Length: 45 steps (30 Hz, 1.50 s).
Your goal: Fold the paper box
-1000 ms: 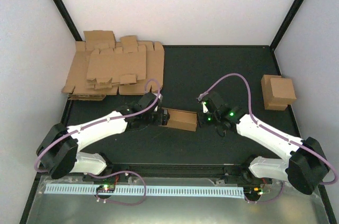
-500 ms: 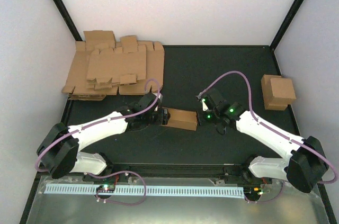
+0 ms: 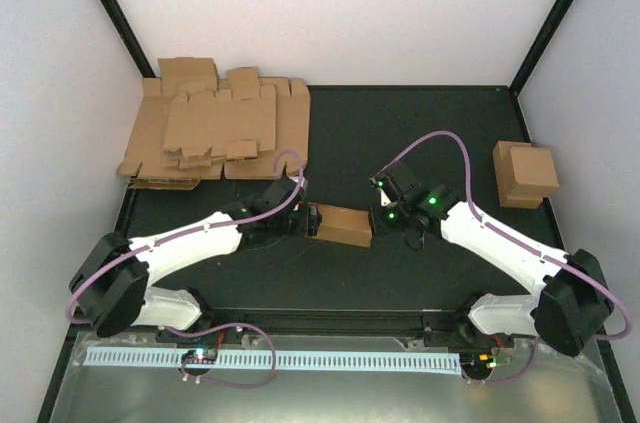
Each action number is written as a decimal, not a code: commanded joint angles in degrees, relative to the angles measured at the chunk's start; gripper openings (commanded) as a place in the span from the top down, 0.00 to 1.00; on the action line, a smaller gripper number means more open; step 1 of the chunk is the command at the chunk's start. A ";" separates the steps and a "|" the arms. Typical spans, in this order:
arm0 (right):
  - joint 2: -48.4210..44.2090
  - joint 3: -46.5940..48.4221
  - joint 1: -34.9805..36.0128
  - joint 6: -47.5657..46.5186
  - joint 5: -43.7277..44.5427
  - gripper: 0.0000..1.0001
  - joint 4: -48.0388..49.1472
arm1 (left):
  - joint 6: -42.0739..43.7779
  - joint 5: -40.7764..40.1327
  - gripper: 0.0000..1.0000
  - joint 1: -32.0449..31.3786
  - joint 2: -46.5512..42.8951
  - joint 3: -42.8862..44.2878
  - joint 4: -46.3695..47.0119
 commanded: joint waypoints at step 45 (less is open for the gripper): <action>-0.50 -4.37 2.49 9.38 -0.07 0.98 3.36 | -0.94 -4.02 0.30 -2.23 2.11 0.21 -4.46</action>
